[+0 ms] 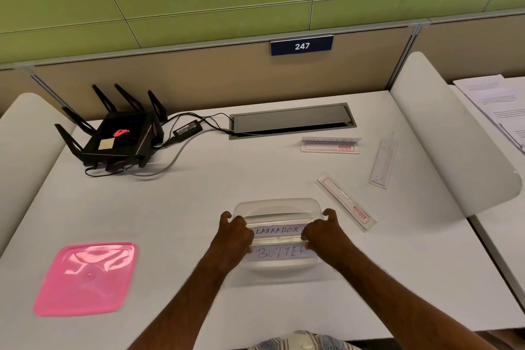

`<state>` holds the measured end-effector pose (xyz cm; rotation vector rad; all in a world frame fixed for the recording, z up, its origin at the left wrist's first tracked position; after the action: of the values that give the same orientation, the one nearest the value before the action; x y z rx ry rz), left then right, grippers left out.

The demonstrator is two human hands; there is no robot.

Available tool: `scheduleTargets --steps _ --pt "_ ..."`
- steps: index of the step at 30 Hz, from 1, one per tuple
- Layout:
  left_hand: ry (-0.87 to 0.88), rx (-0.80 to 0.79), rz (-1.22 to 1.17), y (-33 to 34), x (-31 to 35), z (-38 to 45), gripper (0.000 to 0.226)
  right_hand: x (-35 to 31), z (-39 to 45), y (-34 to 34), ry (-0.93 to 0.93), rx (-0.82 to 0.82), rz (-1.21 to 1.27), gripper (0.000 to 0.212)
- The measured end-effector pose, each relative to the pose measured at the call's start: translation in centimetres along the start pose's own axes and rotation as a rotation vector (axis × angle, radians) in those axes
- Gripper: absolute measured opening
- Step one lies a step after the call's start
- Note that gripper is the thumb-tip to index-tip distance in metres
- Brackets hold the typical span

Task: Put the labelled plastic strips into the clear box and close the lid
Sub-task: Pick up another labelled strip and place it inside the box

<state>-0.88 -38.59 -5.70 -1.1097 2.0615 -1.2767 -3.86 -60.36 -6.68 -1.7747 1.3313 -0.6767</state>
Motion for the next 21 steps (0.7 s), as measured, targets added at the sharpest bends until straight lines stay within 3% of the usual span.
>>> scheduleTargets --steps 10,15,21 --pt "-0.015 0.06 -0.164 -2.1 0.3 -2.0 0.045 -0.8 0.2 -1.0 -0.053 0.036 -0.014 0.026" --pt "0.005 0.209 -0.272 -1.8 0.1 -1.7 0.02 -1.5 -1.2 -2.2 -0.08 0.225 0.019 0.029" --pt "-0.051 0.388 -0.438 -4.4 0.7 -1.0 0.01 0.4 -3.1 -4.2 -0.015 0.435 0.501 0.033"
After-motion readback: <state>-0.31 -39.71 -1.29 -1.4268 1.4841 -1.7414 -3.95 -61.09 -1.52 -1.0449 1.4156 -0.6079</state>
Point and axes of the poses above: each hand's wrist, its own z-axis towards the middle knuckle, its own y-axis out of the palm, x = y × z, the point moved 7 cm from there along z, towards the middle knuckle, and after that the axes turned 14 degrees about -x, right-handed, at the moved point
